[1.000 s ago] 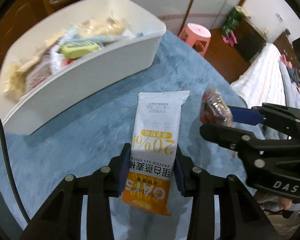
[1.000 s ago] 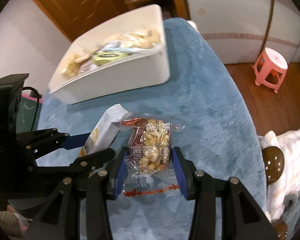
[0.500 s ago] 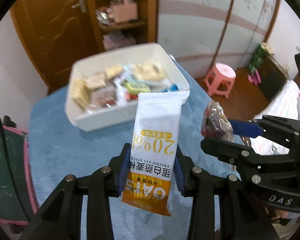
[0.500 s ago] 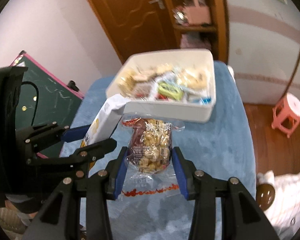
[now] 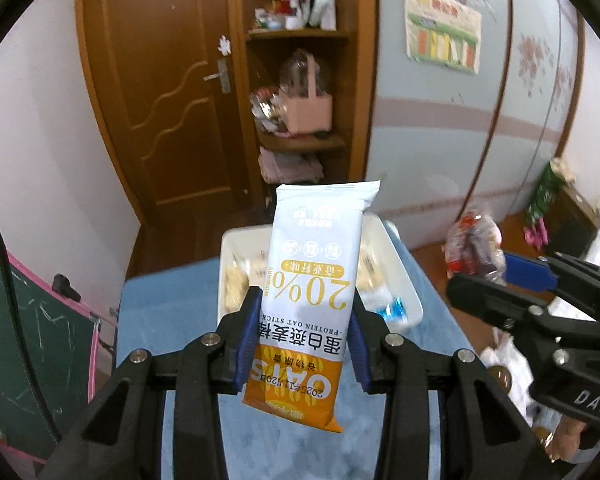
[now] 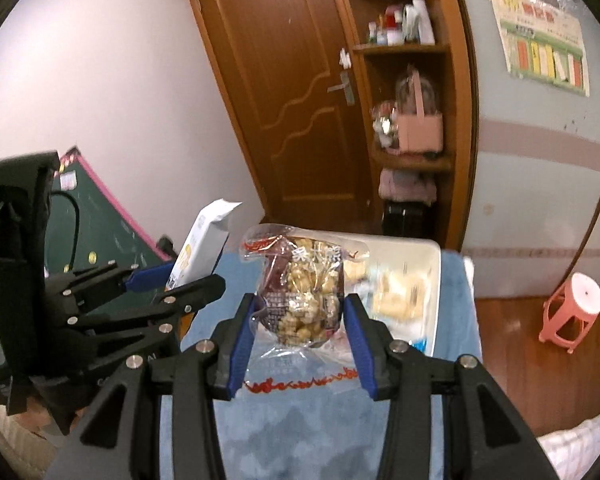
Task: Organize snacks
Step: 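Carry both snacks over the white tray and open both tools to release them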
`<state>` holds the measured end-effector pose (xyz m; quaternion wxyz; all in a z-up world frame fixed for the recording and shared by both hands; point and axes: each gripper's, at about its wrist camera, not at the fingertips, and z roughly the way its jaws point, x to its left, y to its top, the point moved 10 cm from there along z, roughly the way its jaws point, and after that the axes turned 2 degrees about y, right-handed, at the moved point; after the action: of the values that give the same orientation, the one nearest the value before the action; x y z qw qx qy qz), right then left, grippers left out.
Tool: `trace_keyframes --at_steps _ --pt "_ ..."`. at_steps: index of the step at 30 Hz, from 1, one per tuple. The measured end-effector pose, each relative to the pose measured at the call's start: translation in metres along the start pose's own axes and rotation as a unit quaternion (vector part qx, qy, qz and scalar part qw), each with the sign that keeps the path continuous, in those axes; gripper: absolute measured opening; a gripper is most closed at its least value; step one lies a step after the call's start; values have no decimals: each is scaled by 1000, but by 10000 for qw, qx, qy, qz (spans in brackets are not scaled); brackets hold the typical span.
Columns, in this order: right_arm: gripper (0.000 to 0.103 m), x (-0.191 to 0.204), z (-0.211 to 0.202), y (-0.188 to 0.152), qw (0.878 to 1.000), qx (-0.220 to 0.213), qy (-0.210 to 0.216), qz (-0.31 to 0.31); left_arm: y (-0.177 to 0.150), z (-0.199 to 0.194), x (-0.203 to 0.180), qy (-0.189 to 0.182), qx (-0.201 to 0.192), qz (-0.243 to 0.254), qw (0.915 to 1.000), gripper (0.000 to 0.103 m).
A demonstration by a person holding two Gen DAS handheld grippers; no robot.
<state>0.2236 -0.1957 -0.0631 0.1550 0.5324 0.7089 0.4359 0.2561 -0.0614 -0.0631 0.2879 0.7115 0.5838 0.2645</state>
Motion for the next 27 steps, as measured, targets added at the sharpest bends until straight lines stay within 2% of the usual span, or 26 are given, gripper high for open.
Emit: trace_keyframes --at_steps 5,10,16,27 --pt "44 -10 16 32 9996 -228 -109 107 29 17 15 -78 -103 -103 9999 38" --pt "44 -24 47 43 9992 -165 -234 268 39 55 21 -172 42 -142 9997 39" --pt "45 -38 77 47 9985 -17 -341 435 41 104 21 -292 332 -184 9989 39" --pt "45 -75 134 47 9948 298 -651 719 41 184 27 -292 756 -262 9964 40"
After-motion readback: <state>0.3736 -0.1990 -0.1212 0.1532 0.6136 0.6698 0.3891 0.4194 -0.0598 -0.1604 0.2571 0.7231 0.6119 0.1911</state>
